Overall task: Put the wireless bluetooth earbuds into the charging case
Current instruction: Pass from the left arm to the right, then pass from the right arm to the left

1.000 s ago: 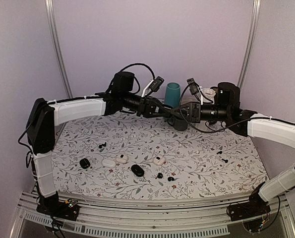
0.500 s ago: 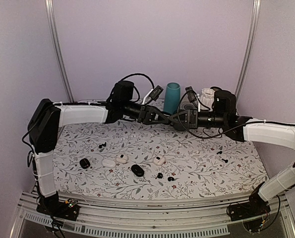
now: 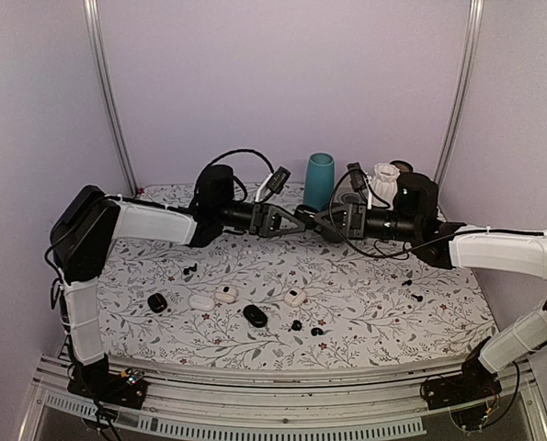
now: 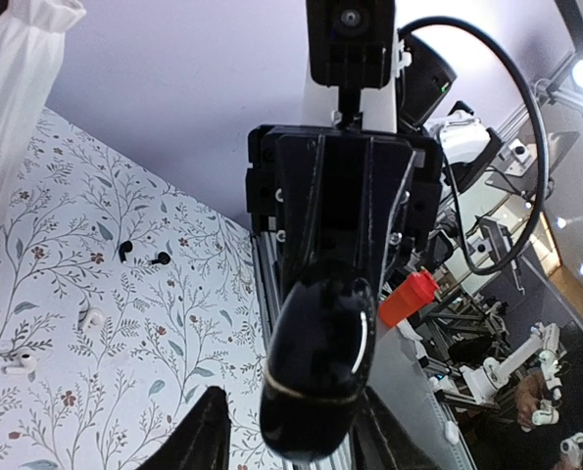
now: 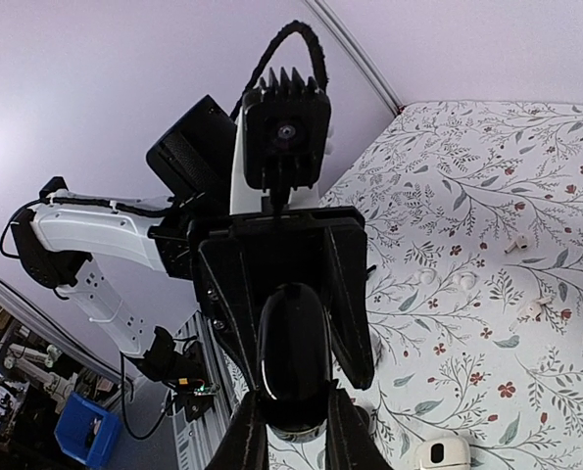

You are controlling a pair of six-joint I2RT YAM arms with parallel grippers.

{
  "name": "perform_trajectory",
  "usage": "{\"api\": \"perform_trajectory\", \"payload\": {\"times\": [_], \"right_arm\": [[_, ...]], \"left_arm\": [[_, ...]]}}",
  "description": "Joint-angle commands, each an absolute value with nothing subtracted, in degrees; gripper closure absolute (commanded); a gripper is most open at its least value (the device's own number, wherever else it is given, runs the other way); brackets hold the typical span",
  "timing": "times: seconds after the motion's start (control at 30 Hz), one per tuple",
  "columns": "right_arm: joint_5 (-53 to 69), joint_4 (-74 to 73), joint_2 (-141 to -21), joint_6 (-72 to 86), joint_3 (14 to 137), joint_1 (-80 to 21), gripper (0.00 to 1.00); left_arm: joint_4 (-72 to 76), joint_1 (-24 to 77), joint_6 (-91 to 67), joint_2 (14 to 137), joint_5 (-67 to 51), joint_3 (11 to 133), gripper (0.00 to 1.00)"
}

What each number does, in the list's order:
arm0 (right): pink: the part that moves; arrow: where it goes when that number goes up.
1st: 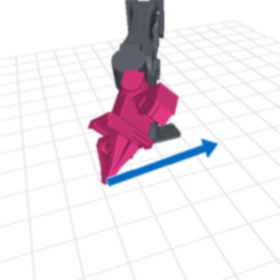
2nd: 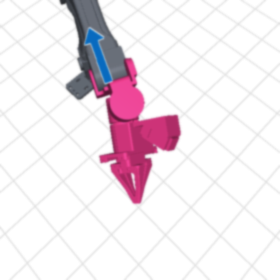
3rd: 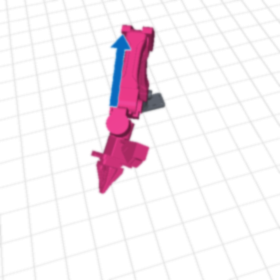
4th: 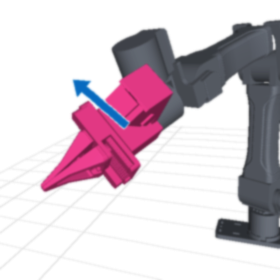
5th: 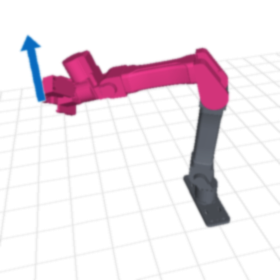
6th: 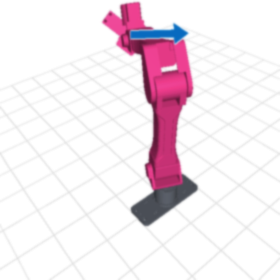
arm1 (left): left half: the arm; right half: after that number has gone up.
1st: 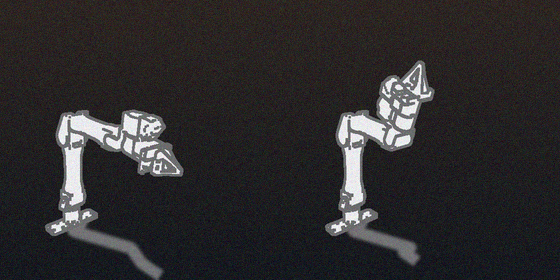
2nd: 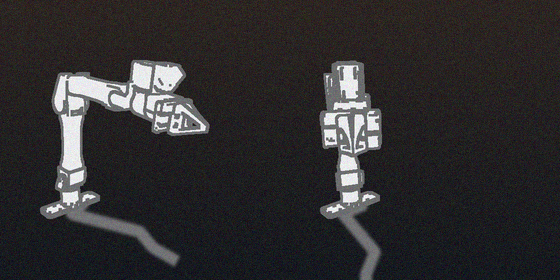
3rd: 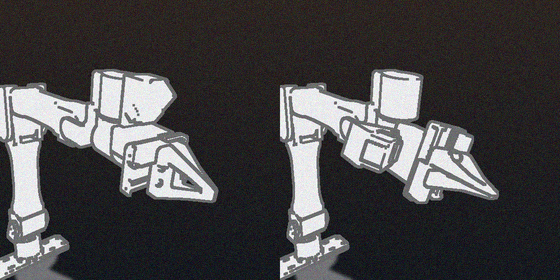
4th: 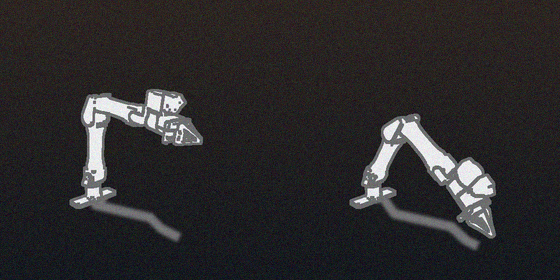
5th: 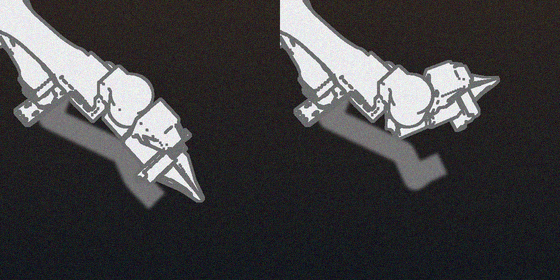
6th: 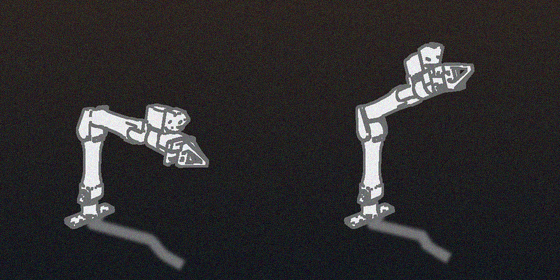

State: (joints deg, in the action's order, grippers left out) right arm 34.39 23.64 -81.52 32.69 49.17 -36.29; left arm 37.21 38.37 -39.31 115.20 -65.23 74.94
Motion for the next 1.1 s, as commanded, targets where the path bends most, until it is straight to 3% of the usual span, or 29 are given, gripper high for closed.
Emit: {"api": "perform_trajectory", "payload": {"times": [0.0, 0.3, 0.5, 0.73, 0.77, 0.8, 0.93, 1.07], "right_arm": [[34.2, 26.7, -82.2, 34.1, 48.5, -36.0, 0.96], [34.9, 26.9, -82.6, 34.2, 48.7, -36.0, 0.96], [34.9, 27.1, -82.7, 34.2, 48.9, -36.0, 0.96], [34.6, 27.0, -82.8, 34.1, 48.9, -36.1, 0.95], [34.6, 27.0, -82.8, 34.1, 49.0, -36.0, 0.93], [34.6, 26.9, -82.9, 34.1, 49.2, -36.0, 0.88], [32.8, 25.2, -82.3, 35.4, 49.7, -36.0, 0.57], [31.2, 22.7, -81.8, 38.7, 50.5, -35.3, 0.42]], "left_arm": [[49.4, 36.8, -46.4, 113.5, -64.4, 72.5, 0.58], [53.6, 36.4, -48.8, 113.7, -62.8, 72.5, 0.58], [57.1, 37.0, -51.4, 114.6, -63.2, 72.6, 0.68], [56.6, 37.8, -51.3, 115.0, -64.4, 73.6, 0.89], [56.6, 37.8, -51.0, 115.0, -64.5, 73.5, 0.98], [56.7, 37.8, -50.8, 114.8, -64.2, 73.4, 1.0], [53.3, 37.9, -43.8, 111.3, -61.0, 71.1, 1.0], [38.4, 38.8, -26.1, 104.9, -52.9, 70.3, 1.0]]}}
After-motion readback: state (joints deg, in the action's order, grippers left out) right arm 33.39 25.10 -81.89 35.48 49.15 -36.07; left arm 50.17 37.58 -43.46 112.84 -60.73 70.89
